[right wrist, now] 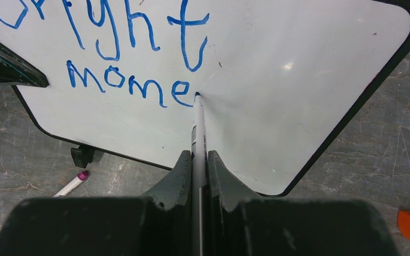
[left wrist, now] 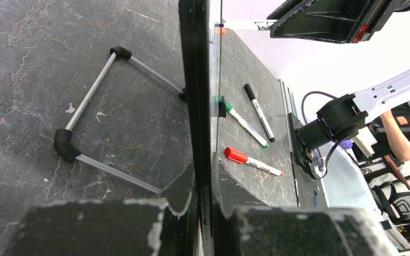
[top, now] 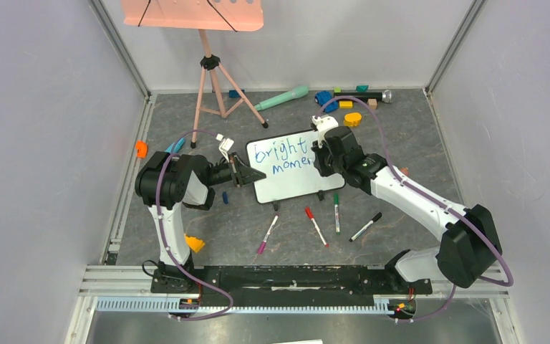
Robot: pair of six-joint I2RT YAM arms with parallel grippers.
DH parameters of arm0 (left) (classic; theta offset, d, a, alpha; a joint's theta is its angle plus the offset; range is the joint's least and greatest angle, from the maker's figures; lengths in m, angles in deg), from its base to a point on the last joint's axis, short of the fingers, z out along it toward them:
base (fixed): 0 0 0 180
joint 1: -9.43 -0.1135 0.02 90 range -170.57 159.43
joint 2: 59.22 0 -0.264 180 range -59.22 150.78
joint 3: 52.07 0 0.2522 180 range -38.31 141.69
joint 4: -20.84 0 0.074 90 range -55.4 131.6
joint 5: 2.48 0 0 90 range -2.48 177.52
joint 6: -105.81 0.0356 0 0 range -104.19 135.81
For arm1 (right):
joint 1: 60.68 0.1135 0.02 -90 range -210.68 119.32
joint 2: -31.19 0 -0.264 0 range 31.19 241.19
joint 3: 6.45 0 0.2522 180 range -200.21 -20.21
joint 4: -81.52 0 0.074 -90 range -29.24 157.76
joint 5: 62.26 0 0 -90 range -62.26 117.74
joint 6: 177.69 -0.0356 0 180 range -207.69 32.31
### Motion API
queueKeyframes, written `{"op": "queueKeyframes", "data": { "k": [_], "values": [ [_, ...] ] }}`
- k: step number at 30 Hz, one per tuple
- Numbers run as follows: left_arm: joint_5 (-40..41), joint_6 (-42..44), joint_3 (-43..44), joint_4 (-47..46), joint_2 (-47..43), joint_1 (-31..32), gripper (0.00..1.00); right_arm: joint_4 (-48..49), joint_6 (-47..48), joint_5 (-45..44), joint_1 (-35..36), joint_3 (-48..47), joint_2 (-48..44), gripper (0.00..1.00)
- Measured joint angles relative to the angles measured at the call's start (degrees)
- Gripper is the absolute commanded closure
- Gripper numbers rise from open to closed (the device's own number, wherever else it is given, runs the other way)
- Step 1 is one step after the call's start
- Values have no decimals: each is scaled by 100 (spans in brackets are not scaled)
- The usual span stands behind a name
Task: Write a sentence on the whiteboard
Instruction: Pick up the sentence from the whiteboard.
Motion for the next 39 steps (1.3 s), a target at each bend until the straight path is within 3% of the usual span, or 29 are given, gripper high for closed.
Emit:
{"op": "queueKeyframes", "data": {
  "k": [16,27,39],
  "values": [
    [4,0,0,0,0,0,98,-39,-4,0,-107,-24,-7,100],
    [7,-2,0,0,0,0,98,83,-105,61,-146,560,-291,100],
    [-4,0,0,0,0,0,98,-81,-122,76,-205,188,-308,100]
  ]
}}
